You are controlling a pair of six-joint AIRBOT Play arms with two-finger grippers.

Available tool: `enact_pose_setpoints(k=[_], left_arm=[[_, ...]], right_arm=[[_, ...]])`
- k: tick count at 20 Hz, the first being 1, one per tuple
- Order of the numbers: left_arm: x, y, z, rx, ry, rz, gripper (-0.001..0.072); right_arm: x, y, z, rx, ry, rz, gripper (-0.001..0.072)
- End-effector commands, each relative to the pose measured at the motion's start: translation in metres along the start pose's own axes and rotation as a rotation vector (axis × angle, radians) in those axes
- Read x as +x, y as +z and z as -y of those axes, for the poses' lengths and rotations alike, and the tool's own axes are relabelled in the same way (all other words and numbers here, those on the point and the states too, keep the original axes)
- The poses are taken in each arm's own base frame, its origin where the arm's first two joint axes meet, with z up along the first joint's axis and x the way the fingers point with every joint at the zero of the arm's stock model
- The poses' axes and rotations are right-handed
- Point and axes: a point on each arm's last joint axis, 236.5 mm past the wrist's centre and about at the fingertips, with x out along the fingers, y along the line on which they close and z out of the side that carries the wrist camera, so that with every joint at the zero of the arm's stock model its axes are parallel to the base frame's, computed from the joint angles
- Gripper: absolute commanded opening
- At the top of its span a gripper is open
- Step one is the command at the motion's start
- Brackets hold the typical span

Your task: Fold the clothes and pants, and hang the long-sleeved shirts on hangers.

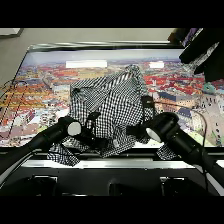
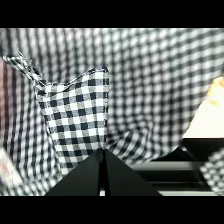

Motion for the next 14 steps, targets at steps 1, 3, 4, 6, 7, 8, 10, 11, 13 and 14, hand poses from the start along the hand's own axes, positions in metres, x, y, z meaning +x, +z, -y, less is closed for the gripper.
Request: enact_pose_setpoints(k=[1,3,4,6,7,8,10,11,13,14], left_arm=[[-0.004,-0.015,0.058,-0.039,-0.156,0.009,0.0016],[0.003,-0.014,0.096,-0.084,-0.264,0.044,0.0016],[0.005,-0.011,0.115,-0.116,-0.327,0.061,0.0016],[0.008,0.002,0.148,-0.220,-0.457,0.102,0.0016],[0.010,0.010,0.159,-0.250,-0.495,0.119,0.0016],[0.013,0.016,0.166,-0.248,-0.506,0.124,0.0016],[0.021,0.030,0.179,-0.240,-0.511,0.123,0.0016],[0.022,0.040,0.188,-0.229,-0.520,0.130,0.0016],[0.025,0.060,0.202,-0.239,-0.540,0.157,0.0016],[0.030,0.068,0.204,-0.251,-0.542,0.164,0.0016]], right_arm=[[-0.038,0.049,0.041,0.096,-0.114,0.124,0.0029],[-0.050,0.074,0.050,0.131,-0.104,0.186,0.0029],[-0.054,0.083,0.057,0.149,-0.103,0.208,0.0029],[-0.059,0.096,0.069,0.183,-0.102,0.234,0.0029],[-0.060,0.100,0.071,0.179,-0.100,0.245,0.0029],[-0.060,0.102,0.072,0.171,-0.102,0.252,0.0029],[-0.057,0.110,0.067,0.140,-0.091,0.275,0.0030],[-0.054,0.114,0.066,0.121,-0.096,0.283,0.0030],[-0.046,0.122,0.075,0.085,-0.158,0.293,0.0030],[-0.041,0.127,0.081,0.069,-0.198,0.300,0.0030]])
